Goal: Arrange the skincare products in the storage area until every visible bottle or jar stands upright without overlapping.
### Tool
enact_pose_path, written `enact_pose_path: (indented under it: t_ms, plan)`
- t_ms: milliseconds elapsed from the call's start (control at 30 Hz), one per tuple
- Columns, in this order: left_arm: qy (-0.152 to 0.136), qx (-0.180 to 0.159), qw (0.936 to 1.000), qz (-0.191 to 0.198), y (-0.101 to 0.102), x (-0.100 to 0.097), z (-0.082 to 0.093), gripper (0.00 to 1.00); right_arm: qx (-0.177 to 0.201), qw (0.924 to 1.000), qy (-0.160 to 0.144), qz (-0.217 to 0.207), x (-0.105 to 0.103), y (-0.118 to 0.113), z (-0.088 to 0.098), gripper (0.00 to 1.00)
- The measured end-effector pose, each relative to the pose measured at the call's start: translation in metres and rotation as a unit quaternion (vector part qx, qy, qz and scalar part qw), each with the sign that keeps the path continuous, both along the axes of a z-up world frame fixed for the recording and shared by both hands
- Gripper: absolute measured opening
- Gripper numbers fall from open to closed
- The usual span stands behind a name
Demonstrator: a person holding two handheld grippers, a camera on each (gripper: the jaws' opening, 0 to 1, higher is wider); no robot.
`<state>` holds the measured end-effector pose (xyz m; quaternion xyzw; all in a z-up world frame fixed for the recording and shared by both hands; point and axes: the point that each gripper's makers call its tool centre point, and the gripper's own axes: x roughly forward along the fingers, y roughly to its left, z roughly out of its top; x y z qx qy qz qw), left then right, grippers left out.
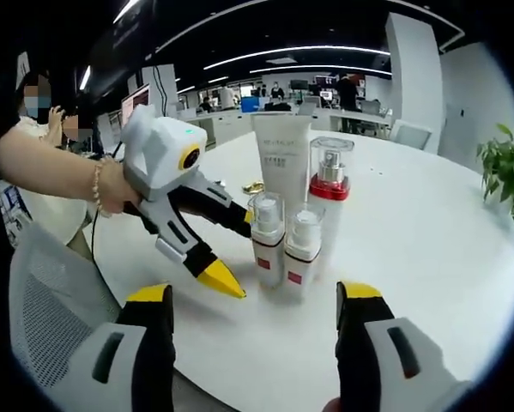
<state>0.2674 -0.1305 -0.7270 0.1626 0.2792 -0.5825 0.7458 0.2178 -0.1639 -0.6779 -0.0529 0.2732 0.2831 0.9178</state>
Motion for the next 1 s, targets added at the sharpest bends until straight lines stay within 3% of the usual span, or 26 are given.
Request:
enact_pose_path:
  t_ms: [167, 333, 567, 1000]
  plan:
    - [0.007, 0.001, 0.9997, 0.025, 0.010, -0.005, 0.011, 0.55, -0.001, 1.0000, -0.002, 0.005, -0.001, 0.002, 0.001, 0.78]
    - [0.016, 0.008, 0.9983, 0.055, 0.025, -0.006, 0.012, 0.70, -0.003, 0.9999, -0.005, 0.010, 0.000, 0.003, 0.002, 0.78]
    - [0.034, 0.024, 0.9934, 0.107, 0.055, -0.009, 0.014, 0.76, -0.006, 0.9997, -0.005, 0.023, -0.003, 0.009, 0.003, 0.79]
    - [0.034, 0.008, 0.9829, 0.181, 0.103, -0.029, 0.029, 0.84, -0.005, 0.9992, -0.006, 0.038, -0.006, 0.014, 0.003, 0.80]
